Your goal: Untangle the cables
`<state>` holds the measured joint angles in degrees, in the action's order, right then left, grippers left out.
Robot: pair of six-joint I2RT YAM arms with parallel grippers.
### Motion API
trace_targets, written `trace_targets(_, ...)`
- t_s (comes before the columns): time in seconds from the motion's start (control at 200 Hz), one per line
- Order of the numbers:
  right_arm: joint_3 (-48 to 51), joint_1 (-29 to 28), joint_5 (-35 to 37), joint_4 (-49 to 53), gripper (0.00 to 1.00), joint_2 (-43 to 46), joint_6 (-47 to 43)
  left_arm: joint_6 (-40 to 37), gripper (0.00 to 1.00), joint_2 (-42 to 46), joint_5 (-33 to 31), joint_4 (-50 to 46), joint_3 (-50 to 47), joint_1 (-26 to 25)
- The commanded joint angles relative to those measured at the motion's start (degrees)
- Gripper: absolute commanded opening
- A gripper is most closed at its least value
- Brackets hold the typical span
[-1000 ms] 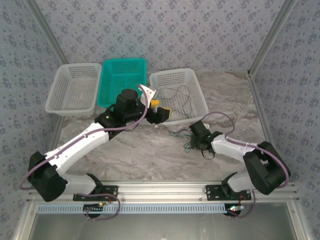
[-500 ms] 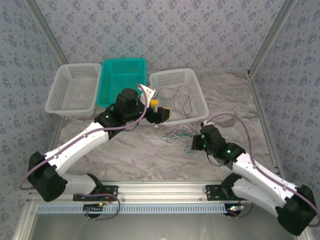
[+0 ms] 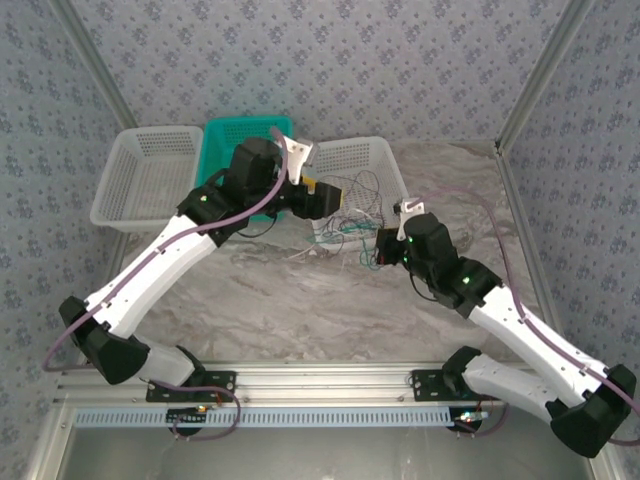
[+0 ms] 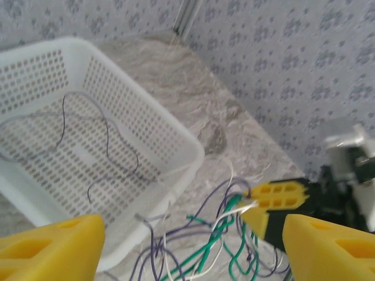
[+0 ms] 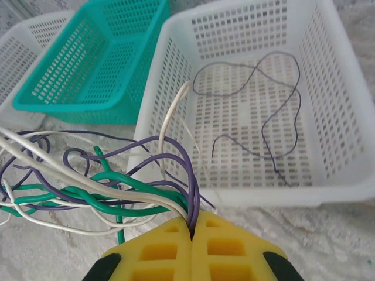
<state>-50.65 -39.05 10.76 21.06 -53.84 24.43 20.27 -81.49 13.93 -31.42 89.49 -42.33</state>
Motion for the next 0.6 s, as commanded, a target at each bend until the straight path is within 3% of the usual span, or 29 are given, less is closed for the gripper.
trace_targets(0.0,-3.0,-0.3,1.6,0.5,0.0,-0.6,-3.7,2.1,0.71,-1.7,-1.6,-6.8,1.4,-1.2)
trace_targets(0.135,-4.3,-0.3,1.4,0.9,0.0,-1.4,-3.4,3.2,0.54,-4.9,-2.9,-10.9,3.5,-1.9)
trace_targets(0.22,-4.6,-0.3,1.1,1.3,0.0,-1.8,-3.2,3.2,0.47,-6.4,-4.1,-12.4,4.6,-1.9)
trace_targets(0.375,-4.2,-0.3,1.1,1.3,0.0,-2.0,-2.6,3.3,0.37,-8.1,0.3,-11.2,5.0,-2.0)
trace_targets(0.43,-3.9,-0.3,1.1,1.2,0.0,-2.0,-2.3,3.0,0.29,-9.0,-0.4,-12.4,6.0,-2.0)
trace_targets(0.595,-3.6,-0.3,2.2,1.3,0.0,-2.0,-1.9,2.5,0.18,-8.7,-2.6,-13.5,5.9,-2.0)
